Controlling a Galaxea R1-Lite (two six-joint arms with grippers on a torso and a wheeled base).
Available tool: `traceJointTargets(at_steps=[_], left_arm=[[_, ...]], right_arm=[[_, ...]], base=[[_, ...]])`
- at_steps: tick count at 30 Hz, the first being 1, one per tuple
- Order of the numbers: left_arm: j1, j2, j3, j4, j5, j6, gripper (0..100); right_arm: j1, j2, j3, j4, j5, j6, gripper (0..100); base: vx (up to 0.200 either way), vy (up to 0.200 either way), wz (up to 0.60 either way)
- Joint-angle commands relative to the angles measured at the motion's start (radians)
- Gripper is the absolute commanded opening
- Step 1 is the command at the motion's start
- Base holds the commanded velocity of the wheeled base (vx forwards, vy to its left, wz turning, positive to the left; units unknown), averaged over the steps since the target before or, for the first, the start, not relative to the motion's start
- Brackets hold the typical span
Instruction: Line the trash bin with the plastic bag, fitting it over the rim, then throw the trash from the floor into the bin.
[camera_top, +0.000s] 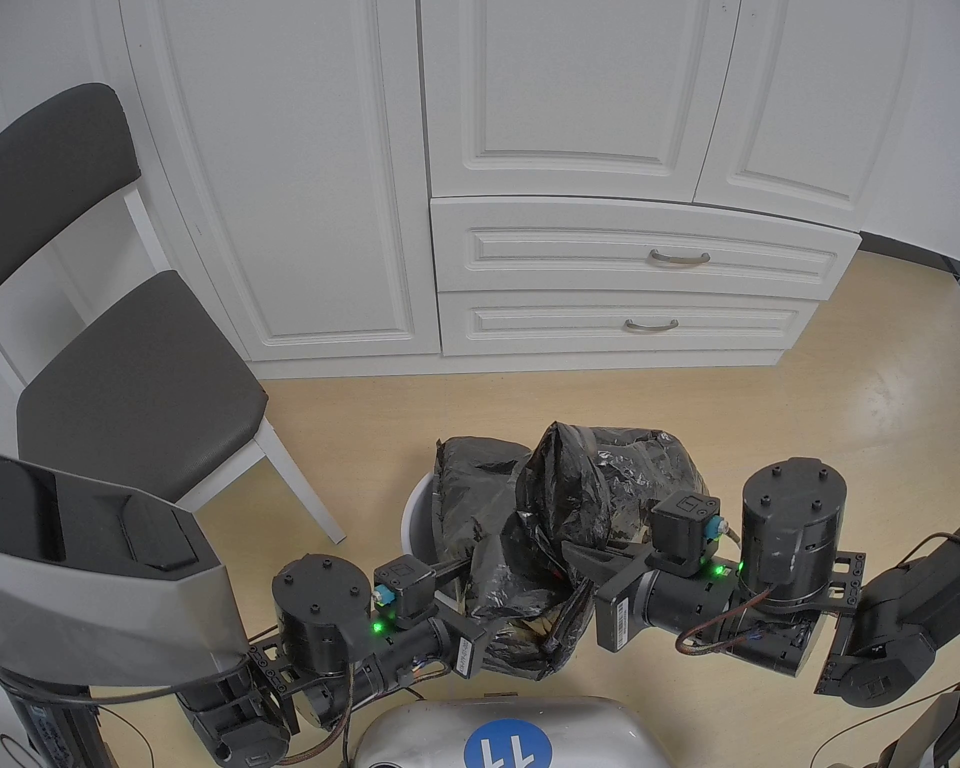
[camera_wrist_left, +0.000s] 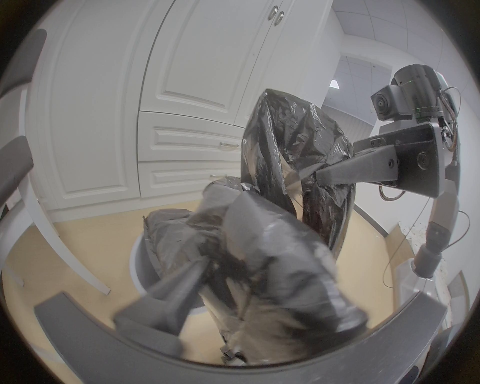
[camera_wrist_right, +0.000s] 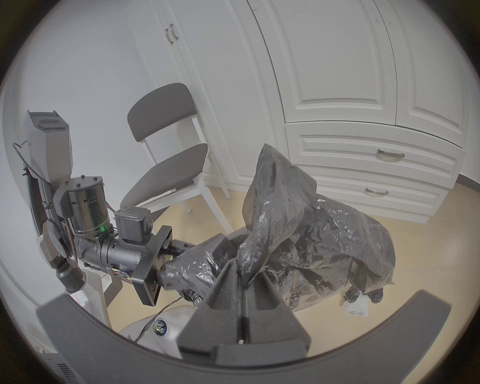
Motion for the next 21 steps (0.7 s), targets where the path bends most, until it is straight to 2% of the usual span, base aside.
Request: traceJointTargets(at_steps=[1, 2, 6, 9, 15, 21], left_arm=[[0.029, 0.002, 0.021, 0.0, -0.038, 0.0, 100], [0.029, 0.002, 0.021, 0.0, -0.038, 0.0, 100], [0.06, -0.002, 0.064, -0.001, -0.133, 0.009, 100], [0.063, -0.002, 0.073, -0.001, -0.17, 0.011, 100], [0.052, -0.008, 0.055, -0.003, -0.17, 0.003, 100], [0.037, -0.007, 0.02, -0.003, -0.164, -0.002, 100]], right_arm=[[0.009, 0.013, -0.003, -0.003, 0.001, 0.002, 0], [0.009, 0.013, -0.003, -0.003, 0.001, 0.002, 0], [0.013, 0.044, -0.01, -0.007, 0.018, 0.009, 0], [0.029, 0.06, -0.021, -0.007, 0.018, 0.026, 0], [0.087, 0.065, -0.066, 0.003, 0.018, 0.13, 0], [0.107, 0.117, -0.115, -0.004, 0.006, 0.188, 0]], base=[[0.0, 0.0, 0.0], [0.0, 0.0, 0.0], [0.0, 0.0, 0.0], [0.0, 0.0, 0.0], [0.0, 0.0, 0.0], [0.0, 0.0, 0.0]])
